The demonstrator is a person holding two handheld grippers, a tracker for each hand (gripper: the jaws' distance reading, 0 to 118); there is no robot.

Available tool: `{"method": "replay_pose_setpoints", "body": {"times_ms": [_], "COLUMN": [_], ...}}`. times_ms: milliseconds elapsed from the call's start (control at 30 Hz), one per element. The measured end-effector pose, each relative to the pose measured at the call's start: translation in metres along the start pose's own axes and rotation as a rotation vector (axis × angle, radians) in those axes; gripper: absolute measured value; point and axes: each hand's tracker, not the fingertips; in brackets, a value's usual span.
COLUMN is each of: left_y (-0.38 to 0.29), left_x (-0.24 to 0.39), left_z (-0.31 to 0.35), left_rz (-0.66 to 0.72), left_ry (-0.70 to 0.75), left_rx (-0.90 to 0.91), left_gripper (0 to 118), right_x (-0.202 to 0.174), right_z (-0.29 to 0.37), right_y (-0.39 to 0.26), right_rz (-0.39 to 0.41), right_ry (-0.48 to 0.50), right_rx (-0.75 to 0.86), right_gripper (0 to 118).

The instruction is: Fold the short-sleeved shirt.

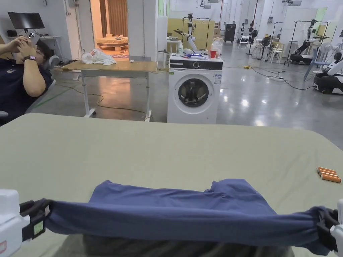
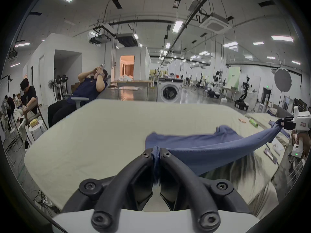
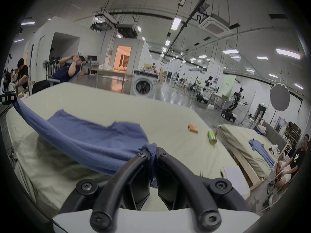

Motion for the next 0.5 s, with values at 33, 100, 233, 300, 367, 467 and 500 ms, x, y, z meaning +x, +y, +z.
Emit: {"method": "replay_pose_setpoints", "body": {"times_ms": [33, 100, 233, 300, 367, 467, 500], "left_y": [-0.011, -0.034, -0.078, -0.096, -0.117, -0.132, -0.136], "left_x": [0.001, 0.002, 0.001, 0.002, -0.003, -0.003, -0.005], "left_z": [-0.001, -0.004, -0.011, -0.014, -0.025, -0.031, -0.032], "left_rz": [-0.005, -0.001, 0.015, 0.013, 0.005, -0.017, -0.011], "left_ry": [-0.003, -0.004, -0.008, 0.001, 0.000, 0.003, 0.001], "left_rx": [-0.032, -0.089, -0.200, -0.245, -0.283, -0.334, -0.338], "left_gripper": [1, 1, 1, 1, 1, 1, 1], "right_x": [-0.004, -0.007, -0.013, -0.016, -0.018, -0.020, -0.020], "right_z": [0.000, -0.005, -0.014, -0.014, -0.016, -0.015, -0.015], "right_y": [-0.014, -0.038, -0.086, -0.102, -0.116, -0.132, -0.138], "right_rz": [0.005, -0.005, -0.019, -0.033, -0.035, -0.040, -0.043], "right_ry": [0.002, 0.015, 0.043, 0.054, 0.063, 0.081, 0.086], "right_rx": [-0.030, -0.089, -0.209, -0.239, -0.272, -0.298, -0.310], "right_gripper": [4, 4, 4, 4, 4, 4, 4]}}
